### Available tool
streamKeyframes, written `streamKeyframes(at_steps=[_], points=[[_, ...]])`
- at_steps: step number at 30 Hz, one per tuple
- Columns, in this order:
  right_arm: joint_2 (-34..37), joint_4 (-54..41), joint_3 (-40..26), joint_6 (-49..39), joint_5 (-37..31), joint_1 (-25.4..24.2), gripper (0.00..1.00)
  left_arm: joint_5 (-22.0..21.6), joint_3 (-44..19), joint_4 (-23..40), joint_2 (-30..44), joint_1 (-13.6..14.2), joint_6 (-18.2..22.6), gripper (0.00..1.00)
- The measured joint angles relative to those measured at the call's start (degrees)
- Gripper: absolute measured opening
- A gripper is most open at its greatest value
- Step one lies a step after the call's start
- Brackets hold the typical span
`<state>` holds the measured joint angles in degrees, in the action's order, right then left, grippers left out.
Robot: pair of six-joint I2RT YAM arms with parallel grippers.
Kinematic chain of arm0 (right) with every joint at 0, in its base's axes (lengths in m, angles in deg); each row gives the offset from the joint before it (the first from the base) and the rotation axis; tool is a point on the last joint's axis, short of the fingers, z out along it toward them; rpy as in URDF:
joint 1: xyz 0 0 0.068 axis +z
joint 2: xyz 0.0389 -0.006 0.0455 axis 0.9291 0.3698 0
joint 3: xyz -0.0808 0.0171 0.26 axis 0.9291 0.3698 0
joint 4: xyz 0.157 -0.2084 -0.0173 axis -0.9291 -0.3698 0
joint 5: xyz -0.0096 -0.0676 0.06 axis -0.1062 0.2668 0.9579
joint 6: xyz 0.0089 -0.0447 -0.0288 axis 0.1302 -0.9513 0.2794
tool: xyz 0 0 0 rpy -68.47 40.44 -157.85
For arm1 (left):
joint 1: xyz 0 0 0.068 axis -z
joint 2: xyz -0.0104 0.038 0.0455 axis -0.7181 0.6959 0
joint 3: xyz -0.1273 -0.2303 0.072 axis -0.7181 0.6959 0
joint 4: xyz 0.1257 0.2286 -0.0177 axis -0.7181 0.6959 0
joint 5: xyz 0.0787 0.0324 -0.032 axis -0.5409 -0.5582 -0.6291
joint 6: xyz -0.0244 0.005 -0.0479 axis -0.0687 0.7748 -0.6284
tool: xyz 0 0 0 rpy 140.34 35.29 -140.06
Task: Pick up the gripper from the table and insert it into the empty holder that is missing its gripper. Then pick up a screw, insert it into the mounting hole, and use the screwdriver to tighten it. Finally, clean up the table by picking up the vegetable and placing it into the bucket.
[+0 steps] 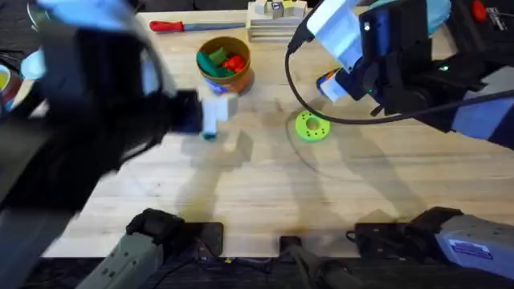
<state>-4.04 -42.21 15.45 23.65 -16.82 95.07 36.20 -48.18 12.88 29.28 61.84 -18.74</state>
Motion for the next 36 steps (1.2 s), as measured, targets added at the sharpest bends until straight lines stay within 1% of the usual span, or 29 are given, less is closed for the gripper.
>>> streamKeyframes(at_steps=[3, 6, 8, 10, 12, 14, 16, 18, 20, 21, 22, 24, 26, 27, 28, 31, 34, 36], points=[[-1.05, -0.08, 0.0, 3.15, 1.53, 0.7, 0.932, 1.15, -1.82, -2.91, 7.8, 0.0, -0.18, 0.959], [-2.34, -0.12, 0.0, 4.85, 4.92, 1.29, 0.931, 1.67, -2.15, -1.88, 12.9, -0.03, -0.38, 0.961], [-2.77, -0.18, 0.0, 5.59, 7.03, 1.56, 0.931, 1.47, -2.15, -0.43, 15.76, -0.58, -2.24, 0.961], [-2.88, -0.68, 0.0, 6.15, 8.17, 1.64, 0.931, 1.18, -2.15, 0.54, 18.34, -2.55, -5.66, 0.961], [-2.88, -1.21, 0.0, 6.67, 9.04, 1.72, 0.931, 1.07, -2.15, 1.26, 21.02, -5.65, -8.97, 0.961], [-2.88, -1.21, 0.0, 6.86, 9.53, 1.72, 0.931, 0.93, -2.15, 1.43, 23.9, -8.81, -11.3, 0.961], [-2.9, -1.21, 0.0, 7.05, 9.8, 1.72, 0.931, 0.42, -2.15, 1.37, 26.64, -10.99, -12.75, 0.961], [-2.9, -1.15, 0.0, 7.75, 10.13, 1.72, 0.931, 0.2, -2.15, 0.52, 29.58, -12.13, -13.79, 0.962], [-2.89, -1.13, 0.0, 8.69, 10.18, 1.72, 0.931, 0.12, -2.15, -0.83, 32.18, -12.31, -14.32, 0.958], [-2.9, -1.13, 0.0, 9.17, 10.18, 1.72, 0.931, 0.13, -2.15, -1.4, 33.5, -12.31, -14.76, 0.908], [-2.88, -1.13, 0.0, 9.68, 10.18, 1.72, 0.931, 0.07, -2.15, -1.81, 34.99, -12.31, -14.8, 0.777], [-2.9, -1.13, 0.0, 10.43, 10.2, 1.72, 0.931, 0.09, -2.15, -2.21, 37.59, -12.31, -14.99, 0.461], [-2.89, -1.13, 0.0, 10.97, 10.32, 1.72, 0.932, 1.36, -2.36, -3.4, 39.31, -12.2, -15.21, 0.158], [-2.9, -1.13, 0.0, 11.16, 10.34, 1.72, 0.931, 1.35, -2.7, -3.65, 39.69, -12.05, -15.2, 0.049], [-2.9, -1.15, 0.0, 11.3, 10.35, 1.72, 0.931, 1.34, -2.98, -3.64, 39.75, -12.07, -15.35, 0.023], [-2.9, -1.13, 0.0, 11.56, 10.35, 1.72, 0.932, 1.31, -3.35, -2.56, 39.75, -12.2, -15.59, 0.027], [-2.9, -1.13, 0.0, 11.59, 10.35, 1.72, 0.932, 0.92, -5.05, 3.35, 39.66, -12.2, -15.59, 0.027], [-2.9, -1.13, 0.0, 11.59, 10.37, 1.72, 0.932, 0.77, -7.45, 8.29, 39.29, -12.2, -15.6, 0.027]])
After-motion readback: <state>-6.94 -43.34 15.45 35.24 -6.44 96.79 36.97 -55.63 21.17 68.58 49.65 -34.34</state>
